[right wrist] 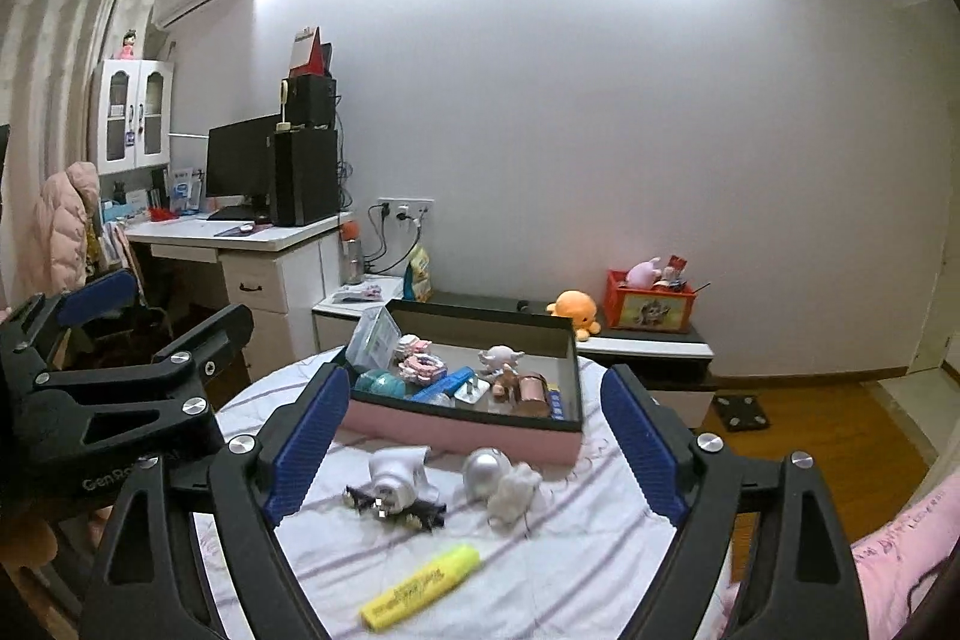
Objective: Organize rigid objects
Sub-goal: 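Withdraw both tools from the box back toward the bed, then grasp the white charger with left tool while right tool grasps the silver-ball white plush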
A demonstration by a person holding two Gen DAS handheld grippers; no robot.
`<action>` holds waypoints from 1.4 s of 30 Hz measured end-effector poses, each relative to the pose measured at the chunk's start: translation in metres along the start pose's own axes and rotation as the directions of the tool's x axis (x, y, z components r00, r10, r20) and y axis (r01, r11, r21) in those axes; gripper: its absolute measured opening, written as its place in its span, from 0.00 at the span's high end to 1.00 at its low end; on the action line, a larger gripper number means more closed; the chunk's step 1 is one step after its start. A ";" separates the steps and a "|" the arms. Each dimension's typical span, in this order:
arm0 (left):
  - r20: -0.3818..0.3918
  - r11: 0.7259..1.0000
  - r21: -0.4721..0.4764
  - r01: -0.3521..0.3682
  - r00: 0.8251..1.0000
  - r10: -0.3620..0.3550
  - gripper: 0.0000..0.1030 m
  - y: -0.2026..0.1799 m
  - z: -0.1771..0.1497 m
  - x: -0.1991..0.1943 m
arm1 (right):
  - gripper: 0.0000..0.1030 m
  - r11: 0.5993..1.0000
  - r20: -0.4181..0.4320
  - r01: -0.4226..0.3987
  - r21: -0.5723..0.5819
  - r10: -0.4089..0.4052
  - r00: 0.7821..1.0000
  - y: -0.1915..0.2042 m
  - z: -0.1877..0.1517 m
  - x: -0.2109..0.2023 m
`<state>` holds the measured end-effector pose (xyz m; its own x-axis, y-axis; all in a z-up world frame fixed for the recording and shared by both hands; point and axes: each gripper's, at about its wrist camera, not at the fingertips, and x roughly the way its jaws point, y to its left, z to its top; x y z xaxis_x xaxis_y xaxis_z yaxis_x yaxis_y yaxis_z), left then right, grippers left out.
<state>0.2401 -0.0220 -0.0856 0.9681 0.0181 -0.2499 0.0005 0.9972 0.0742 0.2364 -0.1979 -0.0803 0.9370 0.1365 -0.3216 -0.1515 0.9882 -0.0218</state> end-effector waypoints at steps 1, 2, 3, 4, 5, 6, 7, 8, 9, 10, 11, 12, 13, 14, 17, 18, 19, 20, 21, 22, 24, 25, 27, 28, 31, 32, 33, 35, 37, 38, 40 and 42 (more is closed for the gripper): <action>0.002 1.000 -0.003 0.005 1.000 -0.005 0.00 0.000 -0.002 -0.006 | 0.15 1.000 0.007 0.012 0.004 -0.012 1.000 0.000 -0.002 -0.007; 0.000 1.000 -0.009 0.010 1.000 -0.010 0.00 -0.001 -0.003 -0.010 | 0.15 1.000 0.013 0.020 0.008 -0.021 1.000 0.000 -0.004 -0.012; -0.002 1.000 -0.016 0.016 1.000 -0.016 0.00 -0.001 -0.005 -0.013 | 0.15 1.000 0.020 0.027 0.013 -0.028 0.999 0.001 -0.007 -0.018; -0.003 0.999 -0.021 0.024 1.000 -0.024 0.00 0.000 -0.007 -0.017 | 0.15 0.999 0.025 0.032 0.015 -0.032 0.999 0.001 -0.008 -0.022; -0.006 0.999 -0.026 0.031 0.999 -0.032 0.00 0.001 -0.009 -0.020 | 0.15 0.999 0.029 0.038 0.018 -0.039 0.999 0.001 -0.010 -0.025; -0.012 0.999 -0.026 0.034 0.999 -0.034 0.00 0.001 -0.011 -0.022 | 0.15 0.999 0.031 0.044 0.017 -0.045 0.999 0.000 -0.011 -0.029; -0.013 0.999 -0.024 0.033 0.999 -0.033 0.00 0.001 -0.013 -0.025 | 0.15 0.999 0.035 0.050 0.014 -0.051 0.998 0.001 -0.013 -0.033; -0.012 0.999 -0.023 0.033 0.999 -0.033 0.00 0.000 -0.015 -0.027 | 0.15 0.998 0.036 0.055 0.009 -0.055 0.998 0.002 -0.014 -0.035; -0.017 0.999 -0.019 0.031 0.999 -0.031 0.00 0.000 -0.017 -0.028 | 0.15 0.998 0.037 0.059 0.006 -0.060 0.998 0.003 -0.016 -0.037; -0.021 0.999 -0.016 0.028 0.999 -0.029 0.00 -0.002 -0.018 -0.029 | 0.15 0.998 0.038 0.060 0.006 -0.060 0.997 0.003 -0.018 -0.039; -0.023 1.000 -0.014 0.027 0.999 -0.028 0.00 -0.003 -0.019 -0.030 | 0.15 0.998 0.033 0.059 0.006 -0.059 0.998 0.003 -0.020 -0.040; -0.022 1.000 -0.013 0.026 0.999 -0.027 0.00 -0.004 -0.020 -0.030 | 0.15 0.998 0.024 0.054 0.010 -0.054 0.998 0.003 -0.021 -0.040; -0.026 1.000 -0.010 0.026 0.999 -0.026 0.00 -0.005 -0.021 -0.030 | 0.15 0.999 0.022 0.053 0.012 -0.053 0.998 0.002 -0.023 -0.040; -0.030 1.000 -0.007 0.026 0.999 -0.026 0.00 -0.006 -0.022 -0.030 | 0.15 0.999 0.020 0.053 0.013 -0.053 0.998 0.002 -0.024 -0.040; -0.042 1.000 0.000 0.029 0.999 -0.029 0.00 -0.010 -0.027 -0.028 | 0.15 0.998 0.008 0.056 0.011 -0.056 0.998 0.000 -0.029 -0.040; -0.046 0.999 0.003 0.032 0.998 -0.032 0.00 -0.012 -0.030 -0.026 | 0.15 0.998 0.003 0.057 0.012 -0.057 0.998 -0.001 -0.031 -0.040; -0.051 0.999 0.007 0.038 0.998 -0.037 0.00 -0.013 -0.033 -0.024 | 0.15 0.998 -0.004 0.056 0.014 -0.056 0.998 -0.003 -0.033 -0.038; -0.062 0.999 0.010 0.042 0.997 -0.041 0.00 -0.014 -0.037 -0.021 | 0.15 0.998 -0.010 0.061 0.018 -0.060 0.998 -0.004 -0.037 -0.038; -0.078 0.999 0.012 0.043 0.996 -0.042 0.00 -0.015 -0.041 -0.017 | 0.15 0.998 -0.022 0.066 0.021 -0.066 0.998 -0.006 -0.041 -0.035; -0.095 0.999 0.010 0.043 0.995 -0.042 0.00 -0.016 -0.047 -0.013 | 0.15 0.997 -0.041 0.067 0.025 -0.066 0.997 -0.007 -0.045 -0.032; -0.139 0.999 0.012 0.044 0.989 -0.042 0.00 -0.015 -0.058 -0.002 | 0.15 0.997 -0.075 0.062 0.036 -0.059 0.995 -0.009 -0.055 -0.023; -0.169 0.999 0.011 0.043 0.985 -0.040 0.00 -0.015 -0.065 0.005 | 0.15 0.997 -0.104 0.060 0.043 -0.056 0.993 -0.009 -0.061 -0.015; -0.215 0.999 0.013 0.047 0.976 -0.043 0.00 -0.014 -0.076 0.017 | 0.15 0.997 -0.158 0.052 0.061 -0.042 0.987 -0.010 -0.073 0.000; -0.238 0.999 0.016 0.048 0.970 -0.043 0.00 -0.014 -0.082 0.023 | 0.15 0.996 -0.181 0.048 0.069 -0.035 0.983 -0.011 -0.078 0.007; -0.284 0.998 0.016 0.063 0.957 -0.056 0.00 -0.013 -0.093 0.037 | 0.15 0.995 -0.240 0.058 0.076 -0.039 0.970 -0.012 -0.092 0.029; -0.303 0.997 0.014 0.071 0.951 -0.064 0.00 -0.013 -0.096 0.043 | 0.15 0.996 -0.263 0.061 0.069 -0.041 0.964 -0.013 -0.095 0.036; -0.316 0.997 0.010 0.077 0.946 -0.070 0.00 -0.013 -0.098 0.049 | 0.15 0.996 -0.280 0.064 0.067 -0.043 0.959 -0.016 -0.097 0.044; -0.332 0.995 0.001 0.097 0.939 -0.091 0.00 -0.014 -0.100 0.059 | 0.15 0.994 -0.303 0.080 0.075 -0.053 0.951 -0.023 -0.099 0.058; -0.359 0.993 0.003 0.116 0.927 -0.107 0.00 -0.018 -0.101 0.074 | 0.15 0.993 -0.317 0.086 0.078 -0.057 0.947 -0.030 -0.098 0.073; -0.366 0.993 0.006 0.117 0.925 -0.107 0.00 -0.021 -0.101 0.080 | 0.15 0.993 -0.329 0.091 0.075 -0.062 0.942 -0.032 -0.099 0.080; -0.382 0.993 0.018 0.115 0.919 -0.099 0.00 -0.026 -0.100 0.095 | 0.15 0.994 -0.360 0.084 0.070 -0.053 0.931 -0.036 -0.099 0.098; -0.391 0.992 0.023 0.122 0.914 -0.104 0.00 -0.030 -0.099 0.107 | 0.15 0.994 -0.378 0.080 0.074 -0.047 0.925 -0.040 -0.099 0.112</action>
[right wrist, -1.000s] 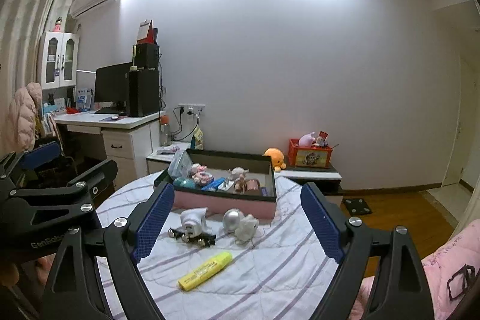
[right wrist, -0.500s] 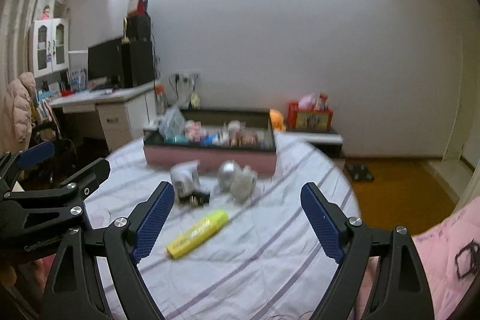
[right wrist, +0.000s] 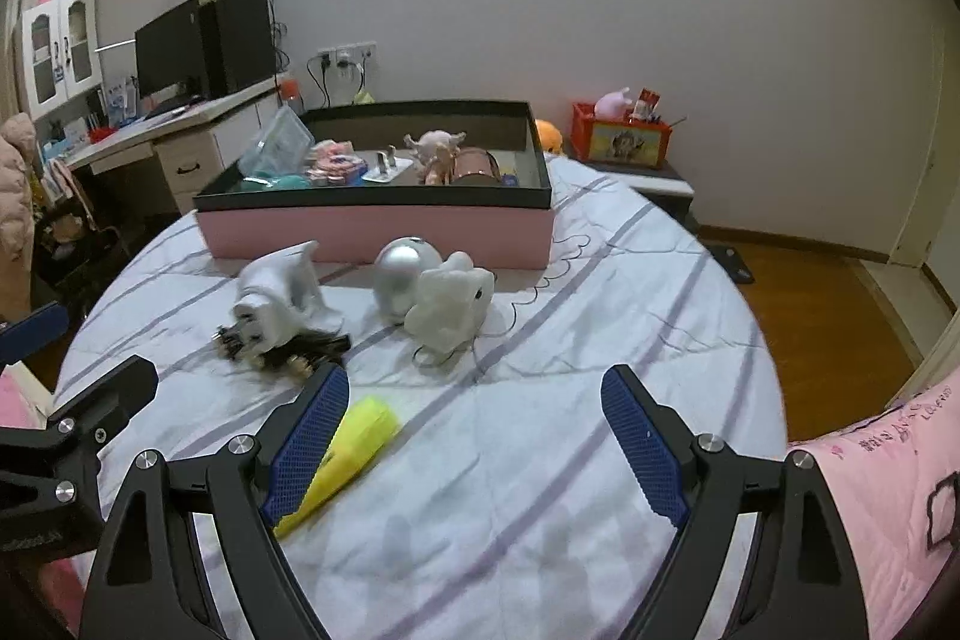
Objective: Organize rigid objects
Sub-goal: 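Grasp the white charger with left tool while right tool grasps the silver-ball white plush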
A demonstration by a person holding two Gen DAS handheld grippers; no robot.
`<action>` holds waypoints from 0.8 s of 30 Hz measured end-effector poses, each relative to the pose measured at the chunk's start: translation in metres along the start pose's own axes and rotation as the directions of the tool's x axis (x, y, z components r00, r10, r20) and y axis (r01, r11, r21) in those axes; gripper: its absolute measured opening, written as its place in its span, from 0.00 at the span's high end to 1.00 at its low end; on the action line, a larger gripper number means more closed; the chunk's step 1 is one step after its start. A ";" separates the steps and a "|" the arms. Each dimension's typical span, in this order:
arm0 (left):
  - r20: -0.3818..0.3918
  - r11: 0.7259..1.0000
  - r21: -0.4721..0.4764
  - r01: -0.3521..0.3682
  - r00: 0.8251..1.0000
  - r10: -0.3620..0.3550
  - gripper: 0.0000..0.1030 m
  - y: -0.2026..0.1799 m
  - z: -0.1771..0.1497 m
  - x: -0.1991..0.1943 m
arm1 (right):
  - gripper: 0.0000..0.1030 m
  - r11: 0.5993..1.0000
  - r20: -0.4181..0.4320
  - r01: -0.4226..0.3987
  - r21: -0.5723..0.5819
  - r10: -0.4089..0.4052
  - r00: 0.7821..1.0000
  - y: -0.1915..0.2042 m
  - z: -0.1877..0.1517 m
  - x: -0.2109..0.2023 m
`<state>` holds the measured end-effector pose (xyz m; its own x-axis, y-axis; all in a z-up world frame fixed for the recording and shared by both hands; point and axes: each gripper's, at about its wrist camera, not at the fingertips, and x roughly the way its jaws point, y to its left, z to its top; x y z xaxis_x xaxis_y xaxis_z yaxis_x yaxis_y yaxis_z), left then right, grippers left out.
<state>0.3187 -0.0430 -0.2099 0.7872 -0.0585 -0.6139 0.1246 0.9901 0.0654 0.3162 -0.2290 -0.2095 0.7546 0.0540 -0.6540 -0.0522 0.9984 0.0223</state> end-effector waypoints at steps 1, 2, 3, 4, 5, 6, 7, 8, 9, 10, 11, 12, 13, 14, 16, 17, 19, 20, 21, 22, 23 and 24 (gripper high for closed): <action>-0.004 1.000 0.006 0.000 1.000 0.000 0.00 -0.001 0.003 0.005 | 0.15 1.000 -0.016 -0.002 -0.009 0.002 1.000 0.000 0.004 0.009; -0.007 1.000 0.008 -0.003 1.000 0.003 0.00 -0.002 0.005 0.009 | 0.15 1.000 -0.028 -0.006 -0.014 0.005 1.000 0.000 0.007 0.016; -0.015 1.000 0.011 -0.004 1.000 0.004 0.00 -0.003 0.007 0.014 | 0.15 1.000 -0.043 -0.013 -0.016 0.012 0.999 -0.001 0.011 0.025; -0.028 1.000 0.015 -0.004 1.000 0.004 0.00 -0.004 0.009 0.019 | 0.15 1.000 -0.060 -0.023 -0.016 0.022 0.998 -0.002 0.016 0.036; -0.035 1.000 0.016 -0.003 0.999 0.004 0.00 -0.004 0.011 0.024 | 0.15 0.999 -0.077 -0.034 -0.014 0.033 0.996 -0.002 0.020 0.045; -0.044 1.000 0.019 -0.002 0.999 0.002 0.00 -0.004 0.012 0.028 | 0.15 0.999 -0.093 -0.044 -0.015 0.042 0.995 -0.002 0.024 0.054; -0.049 1.000 0.024 0.004 0.999 -0.003 0.00 -0.005 0.014 0.033 | 0.15 0.999 -0.100 -0.051 -0.017 0.049 0.994 -0.003 0.028 0.060; -0.053 1.000 0.027 0.013 0.999 -0.011 0.00 -0.006 0.015 0.038 | 0.15 0.998 -0.112 -0.055 -0.019 0.052 0.992 -0.003 0.031 0.066; -0.062 0.999 0.027 0.021 0.998 -0.019 0.00 -0.006 0.016 0.042 | 0.15 0.998 -0.127 -0.058 -0.022 0.055 0.990 -0.003 0.034 0.072; -0.078 0.999 0.024 0.032 0.997 -0.030 0.00 -0.008 0.017 0.048 | 0.15 0.997 -0.145 -0.071 -0.027 0.066 0.987 -0.003 0.037 0.079; -0.086 0.999 0.019 0.044 0.995 -0.042 0.00 -0.008 0.018 0.052 | 0.15 0.996 -0.163 -0.087 -0.030 0.081 0.983 -0.002 0.039 0.084; -0.096 0.999 0.016 0.051 0.994 -0.050 0.00 -0.009 0.020 0.056 | 0.15 0.993 -0.164 -0.111 -0.026 0.106 0.981 -0.004 0.041 0.088; -0.101 0.999 0.020 0.050 0.994 -0.048 0.00 -0.010 0.021 0.060 | 0.16 0.992 -0.162 -0.128 -0.023 0.122 0.979 -0.005 0.042 0.090; -0.101 0.999 0.027 0.044 0.994 -0.041 0.00 -0.012 0.023 0.063 | 0.26 0.988 -0.166 -0.149 -0.025 0.143 0.976 -0.006 0.044 0.091; -0.114 0.998 0.041 0.042 0.993 -0.037 0.00 -0.015 0.026 0.070 | 0.37 0.979 -0.171 -0.204 -0.018 0.198 0.965 -0.008 0.045 0.094; -0.116 0.998 0.044 0.043 0.993 -0.038 0.00 -0.017 0.028 0.073 | 0.38 0.978 -0.171 -0.209 -0.022 0.202 0.964 -0.008 0.045 0.094; -0.129 0.998 0.049 0.048 0.991 -0.041 0.00 -0.021 0.031 0.080 | 0.43 0.977 -0.159 -0.214 -0.023 0.207 0.965 -0.012 0.044 0.091; -0.133 0.997 0.051 0.049 0.990 -0.042 0.00 -0.023 0.033 0.084 | 0.43 0.977 -0.156 -0.212 -0.017 0.207 0.966 -0.015 0.043 0.090; -0.136 0.997 0.055 0.053 0.990 -0.045 0.00 -0.027 0.034 0.088 | 0.43 0.979 -0.151 -0.205 -0.011 0.201 0.968 -0.019 0.043 0.089; -0.145 0.997 0.061 0.057 0.988 -0.048 0.00 -0.030 0.035 0.092 | 0.43 0.981 -0.142 -0.194 -0.006 0.191 0.971 -0.022 0.042 0.087; -0.151 0.996 0.066 0.060 0.987 -0.049 0.00 -0.032 0.036 0.095 | 0.43 0.982 -0.136 -0.188 -0.002 0.186 0.973 -0.026 0.042 0.085; -0.159 0.996 0.068 0.061 0.986 -0.050 0.00 -0.035 0.036 0.099 | 0.43 0.982 -0.129 -0.187 0.008 0.187 0.974 -0.031 0.040 0.083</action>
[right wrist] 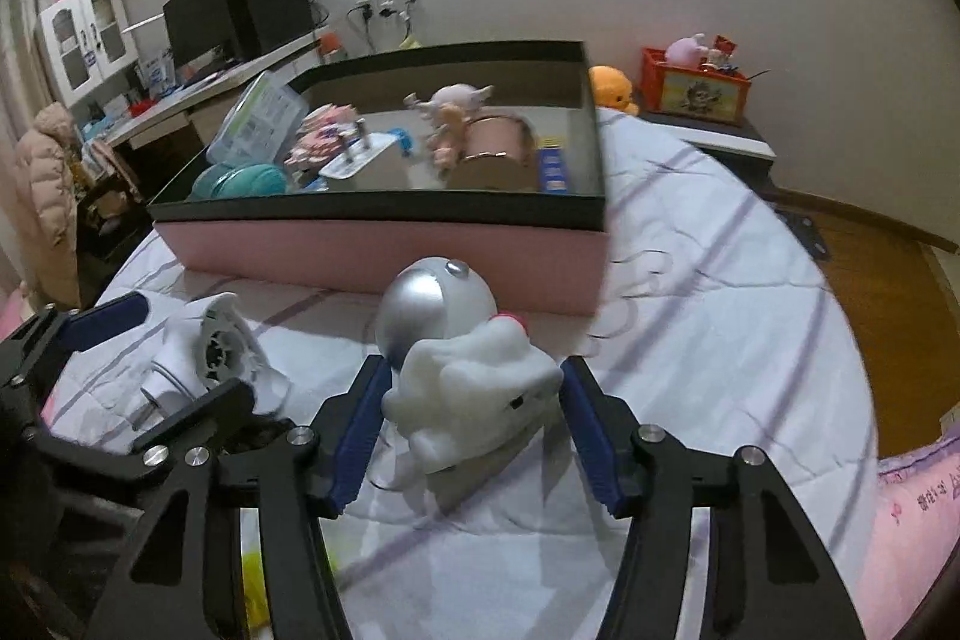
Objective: Organize rigid objects
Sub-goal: 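Grasp the white charger with left tool while right tool grasps the silver-ball white plush, then lift both held items and carry them over the pink box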
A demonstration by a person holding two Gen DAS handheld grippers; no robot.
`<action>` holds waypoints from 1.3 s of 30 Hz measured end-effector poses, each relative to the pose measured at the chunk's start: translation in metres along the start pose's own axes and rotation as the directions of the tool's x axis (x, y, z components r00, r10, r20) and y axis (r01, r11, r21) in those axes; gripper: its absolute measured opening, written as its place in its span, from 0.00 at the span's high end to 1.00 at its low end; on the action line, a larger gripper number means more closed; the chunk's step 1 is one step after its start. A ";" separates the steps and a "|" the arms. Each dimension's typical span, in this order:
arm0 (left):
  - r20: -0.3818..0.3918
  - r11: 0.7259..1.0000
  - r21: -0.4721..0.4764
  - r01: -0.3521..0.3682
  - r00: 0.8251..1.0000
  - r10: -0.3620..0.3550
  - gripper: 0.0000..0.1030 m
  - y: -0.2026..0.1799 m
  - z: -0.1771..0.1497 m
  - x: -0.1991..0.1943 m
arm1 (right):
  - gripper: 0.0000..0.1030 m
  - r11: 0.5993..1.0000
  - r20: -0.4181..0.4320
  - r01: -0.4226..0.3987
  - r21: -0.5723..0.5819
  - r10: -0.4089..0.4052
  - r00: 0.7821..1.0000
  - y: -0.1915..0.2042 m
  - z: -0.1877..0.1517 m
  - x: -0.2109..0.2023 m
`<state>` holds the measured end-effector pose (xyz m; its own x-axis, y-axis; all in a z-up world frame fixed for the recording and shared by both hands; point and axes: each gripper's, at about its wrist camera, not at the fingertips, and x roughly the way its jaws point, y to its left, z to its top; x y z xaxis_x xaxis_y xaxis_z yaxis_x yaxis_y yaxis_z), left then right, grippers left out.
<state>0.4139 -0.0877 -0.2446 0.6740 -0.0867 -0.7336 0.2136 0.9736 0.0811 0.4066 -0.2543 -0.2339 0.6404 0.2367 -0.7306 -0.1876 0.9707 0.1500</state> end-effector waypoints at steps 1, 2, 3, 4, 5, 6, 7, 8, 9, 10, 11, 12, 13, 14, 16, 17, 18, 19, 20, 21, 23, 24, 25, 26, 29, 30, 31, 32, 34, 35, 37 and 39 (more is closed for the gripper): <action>-0.004 1.000 -0.001 -0.001 1.000 0.001 0.01 0.000 0.000 0.001 | 0.43 1.000 0.000 -0.001 0.006 0.001 1.000 -0.003 0.000 0.000; -0.004 1.000 -0.003 -0.005 1.000 0.005 0.08 -0.001 0.000 0.003 | 0.43 1.000 0.005 0.000 0.012 0.000 1.000 -0.006 0.000 -0.002; -0.002 1.000 -0.004 -0.006 1.000 0.006 0.13 -0.002 0.000 0.003 | 0.43 1.000 0.009 0.001 0.018 -0.001 1.000 -0.009 -0.001 -0.004; -0.006 1.000 -0.007 -0.001 1.000 0.001 0.27 -0.002 0.000 0.004 | 0.43 1.000 0.007 0.000 0.021 0.000 1.000 -0.011 -0.001 -0.003; -0.010 1.000 -0.015 0.010 1.000 -0.010 0.40 -0.001 0.000 0.005 | 0.42 1.000 0.007 -0.002 0.025 0.002 1.000 -0.012 -0.001 -0.003; -0.015 0.999 -0.023 0.027 1.000 -0.027 0.44 0.001 0.000 0.005 | 0.43 1.000 0.008 -0.006 0.027 0.006 1.000 -0.013 -0.001 -0.003; -0.016 0.999 -0.030 0.039 0.999 -0.040 0.46 0.002 0.000 0.006 | 0.42 1.000 0.007 -0.010 0.029 0.010 1.000 -0.013 -0.001 -0.002; -0.012 0.999 -0.033 0.042 0.999 -0.043 0.47 0.003 0.000 0.005 | 0.42 0.999 0.008 -0.011 0.030 0.011 1.000 -0.014 0.000 -0.002; 0.000 0.998 -0.035 0.043 0.999 -0.043 0.47 0.003 0.000 0.003 | 0.42 0.999 0.013 -0.010 0.030 0.010 1.000 -0.013 0.000 -0.003; 0.017 0.998 -0.039 0.041 0.999 -0.040 0.47 0.004 0.000 -0.001 | 0.42 1.000 0.014 -0.009 0.026 0.009 1.000 -0.012 0.000 -0.003; 0.030 0.998 -0.041 0.040 0.999 -0.039 0.47 0.004 0.000 -0.005 | 0.42 1.000 0.019 -0.009 0.024 0.009 1.000 -0.011 0.000 -0.004; 0.039 0.998 -0.043 0.042 0.998 -0.040 0.47 0.005 0.001 -0.008 | 0.43 1.000 0.025 -0.007 0.023 0.007 1.000 -0.010 0.000 -0.005; 0.051 0.998 -0.047 0.043 0.998 -0.041 0.47 0.007 0.001 -0.011 | 0.42 1.000 0.030 -0.007 0.019 0.007 1.000 -0.009 0.000 -0.007; 0.058 0.998 -0.049 0.044 0.997 -0.041 0.47 0.008 0.002 -0.016 | 0.43 1.000 0.038 -0.009 0.019 0.008 0.999 -0.007 0.000 -0.009; 0.078 0.997 -0.059 0.040 0.996 -0.035 0.47 0.011 0.002 -0.025 | 0.43 1.000 0.055 -0.012 0.019 0.011 0.998 -0.003 0.000 -0.015; 0.088 0.997 -0.062 0.037 0.996 -0.031 0.47 0.012 0.002 -0.030 | 0.43 1.000 0.064 -0.013 0.019 0.011 0.998 -0.001 0.001 -0.018; 0.105 0.997 -0.066 0.033 0.994 -0.026 0.47 0.014 0.002 -0.037 | 0.43 1.000 0.079 -0.010 0.019 0.009 0.997 0.002 0.001 -0.022; 0.124 0.997 -0.072 0.030 0.992 -0.021 0.47 0.016 0.002 -0.045 | 0.43 1.000 0.088 -0.010 0.014 0.008 0.996 0.006 0.002 -0.026; 0.132 0.997 -0.069 0.025 0.991 -0.016 0.47 0.016 0.002 -0.052 | 0.43 1.000 0.102 -0.012 0.011 0.011 0.995 0.009 0.002 -0.030; 0.146 0.997 -0.069 0.018 0.989 -0.008 0.47 0.017 0.002 -0.058 | 0.43 1.000 0.120 -0.011 0.012 0.010 0.993 0.013 0.003 -0.036; 0.169 0.997 -0.071 0.006 0.986 0.006 0.47 0.019 0.001 -0.073 | 0.43 1.000 0.148 -0.014 0.005 0.013 0.989 0.022 0.004 -0.046; 0.185 0.997 -0.076 0.003 0.983 0.011 0.47 0.021 0.000 -0.080 | 0.43 1.000 0.171 -0.015 0.002 0.014 0.985 0.028 0.005 -0.054; 0.198 0.997 -0.080 -0.001 0.980 0.017 0.47 0.022 -0.001 -0.088 | 0.42 1.000 0.182 -0.015 -0.002 0.015 0.983 0.032 0.005 -0.059; 0.206 0.997 -0.078 -0.008 0.978 0.023 0.47 0.024 -0.001 -0.095 | 0.42 1.000 0.196 -0.017 -0.007 0.018 0.980 0.037 0.006 -0.065; 0.241 0.996 -0.083 -0.030 0.969 0.050 0.47 0.030 -0.003 -0.116 | 0.42 1.000 0.251 -0.022 -0.020 0.027 0.968 0.053 0.007 -0.086; 0.265 0.995 -0.094 -0.035 0.962 0.059 0.47 0.034 -0.004 -0.126 | 0.42 0.999 0.276 -0.025 -0.022 0.031 0.961 0.059 0.007 -0.095; 0.275 0.994 -0.099 -0.038 0.959 0.064 0.47 0.036 -0.005 -0.133 | 0.42 0.999 0.292 -0.027 -0.026 0.033 0.956 0.063 0.007 -0.102; 0.288 0.994 -0.102 -0.042 0.955 0.070 0.47 0.038 -0.005 -0.141 | 0.42 0.999 0.307 -0.029 -0.033 0.037 0.951 0.069 0.008 -0.108; 0.319 0.992 -0.112 -0.059 0.943 0.092 0.47 0.042 -0.006 -0.157 | 0.42 0.999 0.349 -0.016 -0.043 0.030 0.937 0.082 0.007 -0.123; 0.332 0.991 -0.115 -0.071 0.937 0.106 0.47 0.043 -0.007 -0.164 | 0.42 0.999 0.362 -0.010 -0.050 0.027 0.932 0.086 0.007 -0.129; 0.361 0.989 -0.126 -0.083 0.924 0.123 0.47 0.046 -0.008 -0.178 | 0.42 0.998 0.393 -0.005 -0.058 0.028 0.919 0.096 0.007 -0.142; 0.390 0.987 -0.136 -0.084 0.911 0.131 0.47 0.049 -0.010 -0.190 | 0.42 0.998 0.415 0.000 -0.067 0.028 0.910 0.104 0.006 -0.151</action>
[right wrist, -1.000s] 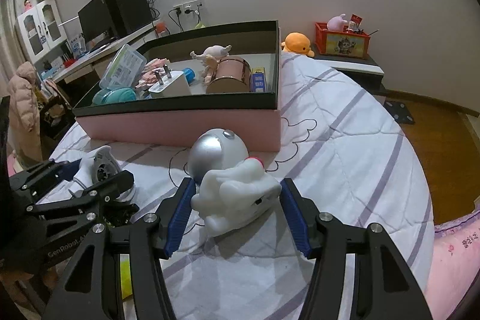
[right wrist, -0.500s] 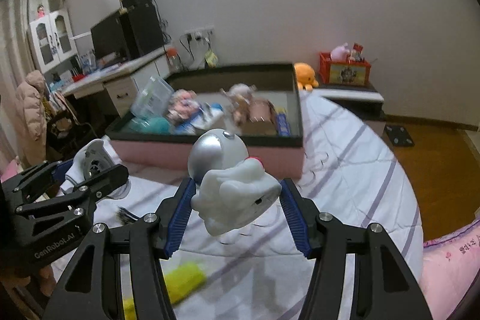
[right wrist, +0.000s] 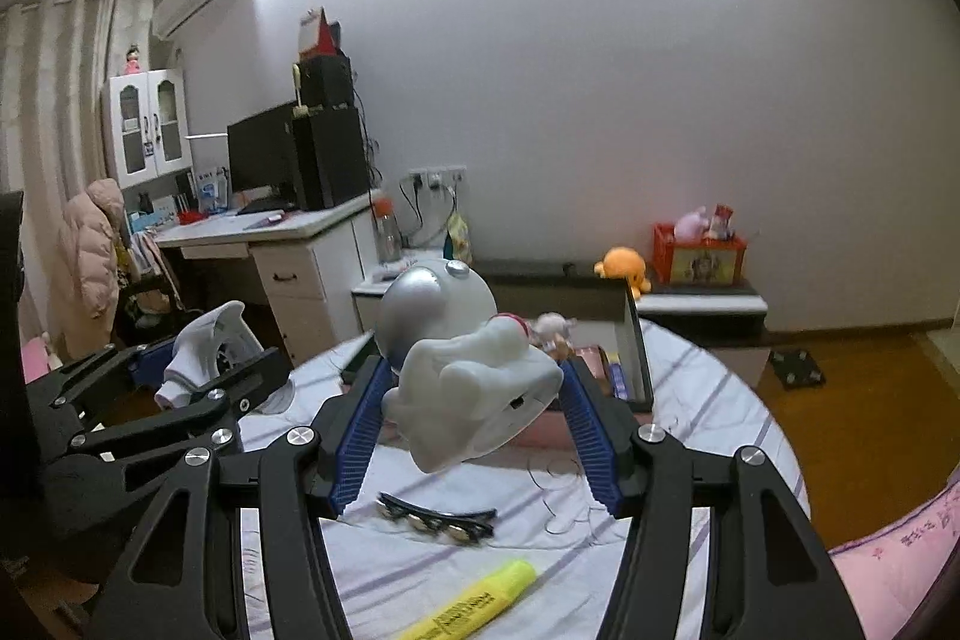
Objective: Organize rigid objects
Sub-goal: 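Lift both held items and carry them over the pink box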
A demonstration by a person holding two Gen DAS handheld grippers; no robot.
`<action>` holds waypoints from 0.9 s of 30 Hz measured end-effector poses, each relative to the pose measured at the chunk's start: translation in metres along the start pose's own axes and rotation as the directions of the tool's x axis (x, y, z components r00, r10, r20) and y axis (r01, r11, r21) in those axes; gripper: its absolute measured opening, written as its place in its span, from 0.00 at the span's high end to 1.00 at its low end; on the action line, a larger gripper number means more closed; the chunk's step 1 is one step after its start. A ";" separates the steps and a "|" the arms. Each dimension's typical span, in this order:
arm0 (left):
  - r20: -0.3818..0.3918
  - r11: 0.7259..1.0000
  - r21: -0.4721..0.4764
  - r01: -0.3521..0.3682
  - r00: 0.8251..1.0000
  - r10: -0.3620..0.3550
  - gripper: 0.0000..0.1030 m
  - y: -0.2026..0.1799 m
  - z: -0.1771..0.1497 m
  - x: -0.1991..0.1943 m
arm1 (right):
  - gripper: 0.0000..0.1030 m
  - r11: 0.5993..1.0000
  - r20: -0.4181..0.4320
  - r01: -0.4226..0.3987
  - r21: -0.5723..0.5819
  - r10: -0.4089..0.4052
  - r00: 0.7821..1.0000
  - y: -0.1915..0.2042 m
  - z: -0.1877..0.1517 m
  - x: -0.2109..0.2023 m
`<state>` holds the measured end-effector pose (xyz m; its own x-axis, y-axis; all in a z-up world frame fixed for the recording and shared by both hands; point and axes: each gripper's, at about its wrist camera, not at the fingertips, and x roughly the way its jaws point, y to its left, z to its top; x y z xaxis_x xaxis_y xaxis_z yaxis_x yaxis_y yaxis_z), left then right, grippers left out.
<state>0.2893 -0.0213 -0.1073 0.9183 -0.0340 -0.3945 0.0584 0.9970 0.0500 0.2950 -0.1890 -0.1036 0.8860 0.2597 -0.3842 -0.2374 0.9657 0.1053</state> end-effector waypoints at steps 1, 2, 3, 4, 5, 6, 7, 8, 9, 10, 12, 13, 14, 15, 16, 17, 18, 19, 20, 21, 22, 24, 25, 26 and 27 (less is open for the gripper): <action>0.017 1.000 -0.002 -0.006 1.000 0.006 0.47 0.002 0.002 -0.008 | 0.42 1.000 0.011 0.002 -0.005 -0.002 1.000 0.004 0.002 -0.004; 0.029 1.000 -0.001 -0.014 0.999 0.014 0.47 0.003 0.003 -0.013 | 0.42 1.000 0.015 0.005 -0.012 -0.005 1.000 0.007 0.003 -0.007; 0.052 1.000 0.000 -0.020 0.998 0.020 0.47 0.004 0.004 -0.021 | 0.42 1.000 0.027 0.006 -0.014 -0.006 1.000 0.010 0.005 -0.010; 0.066 1.000 0.001 -0.021 0.998 0.020 0.47 0.004 0.004 -0.025 | 0.42 1.000 0.037 0.010 -0.016 -0.010 0.999 0.012 0.006 -0.014; 0.076 1.000 0.000 -0.017 0.997 0.017 0.46 0.005 0.005 -0.029 | 0.42 1.000 0.039 0.013 -0.023 -0.013 0.999 0.014 0.007 -0.016; 0.090 1.000 -0.006 -0.011 0.996 0.012 0.46 0.006 0.006 -0.035 | 0.42 1.000 0.050 0.011 -0.024 -0.010 0.999 0.016 0.008 -0.020; 0.097 1.000 -0.003 -0.010 0.995 0.010 0.46 0.006 0.007 -0.038 | 0.42 1.000 0.055 0.014 -0.027 -0.012 0.998 0.018 0.009 -0.022; 0.107 1.000 -0.001 -0.010 0.994 0.010 0.47 0.005 0.008 -0.040 | 0.42 0.999 0.058 0.017 -0.032 -0.015 0.998 0.020 0.010 -0.024; 0.115 1.000 0.000 -0.014 0.993 0.014 0.47 0.006 0.009 -0.043 | 0.42 0.999 0.063 0.016 -0.034 -0.013 0.998 0.021 0.011 -0.026; 0.117 1.000 0.006 -0.015 0.993 0.015 0.46 0.006 0.010 -0.044 | 0.42 0.999 0.069 0.014 -0.033 -0.011 0.998 0.023 0.012 -0.029; 0.127 1.000 0.005 -0.013 0.992 0.012 0.46 0.007 0.012 -0.047 | 0.42 0.999 0.075 0.012 -0.037 -0.009 0.997 0.024 0.014 -0.031; 0.130 1.000 0.008 -0.014 0.991 0.013 0.46 0.007 0.013 -0.048 | 0.42 0.999 0.080 0.010 -0.037 -0.007 0.997 0.024 0.015 -0.032; 0.139 1.000 0.010 -0.018 0.990 0.017 0.47 0.006 0.014 -0.049 | 0.42 0.999 0.087 0.011 -0.037 -0.008 0.996 0.025 0.016 -0.034; 0.146 1.000 0.017 -0.020 0.989 0.017 0.47 0.005 0.015 -0.051 | 0.42 0.999 0.089 0.014 -0.041 -0.011 0.996 0.026 0.016 -0.035; 0.151 1.000 0.022 -0.019 0.988 0.016 0.49 0.003 0.017 -0.048 | 0.42 0.999 0.095 0.013 -0.041 -0.009 0.995 0.026 0.018 -0.035; 0.159 0.999 0.029 -0.026 0.987 0.021 0.52 0.001 0.019 -0.048 | 0.42 0.999 0.101 0.015 -0.040 -0.011 0.995 0.027 0.018 -0.036; 0.171 0.999 0.039 -0.031 0.985 0.024 0.52 -0.001 0.021 -0.048 | 0.42 0.999 0.098 0.018 -0.043 -0.014 0.995 0.027 0.019 -0.035; 0.177 0.999 0.040 -0.033 0.984 0.025 0.52 -0.002 0.023 -0.048 | 0.42 0.999 0.099 0.017 -0.041 -0.013 0.995 0.026 0.020 -0.034; 0.181 0.999 0.042 -0.029 0.983 0.021 0.52 -0.003 0.025 -0.047 | 0.42 0.999 0.102 0.018 -0.036 -0.014 0.995 0.025 0.021 -0.034; 0.186 0.999 0.045 -0.021 0.982 0.012 0.53 -0.004 0.027 -0.045 | 0.42 0.999 0.105 0.019 -0.033 -0.015 0.994 0.023 0.022 -0.033; 0.190 0.999 0.050 -0.015 0.982 0.005 0.55 -0.006 0.028 -0.042 | 0.42 0.999 0.110 0.023 -0.030 -0.019 0.994 0.022 0.023 -0.033; 0.185 0.998 0.060 -0.005 0.983 -0.006 0.58 -0.009 0.030 -0.032 | 0.42 0.999 0.110 0.027 -0.027 -0.024 0.994 0.019 0.024 -0.031; 0.176 0.998 0.054 0.017 0.984 -0.026 0.58 -0.009 0.029 -0.022 | 0.42 0.999 0.111 0.032 -0.025 -0.029 0.993 0.017 0.025 -0.028; 0.154 0.998 0.046 0.043 0.987 -0.050 0.58 -0.009 0.027 -0.011 | 0.42 0.999 0.105 0.042 -0.027 -0.039 0.994 0.015 0.026 -0.023; 0.116 0.997 0.029 0.066 0.991 -0.069 0.58 -0.008 0.021 0.006 | 0.42 0.999 0.092 0.049 -0.025 -0.046 0.995 0.010 0.025 -0.015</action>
<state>0.3027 -0.0308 -0.0909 0.9513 -0.1101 -0.2880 0.1298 0.9903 0.0502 0.2893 -0.1829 -0.0741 0.9289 0.2135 -0.3026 -0.2038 0.9769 0.0638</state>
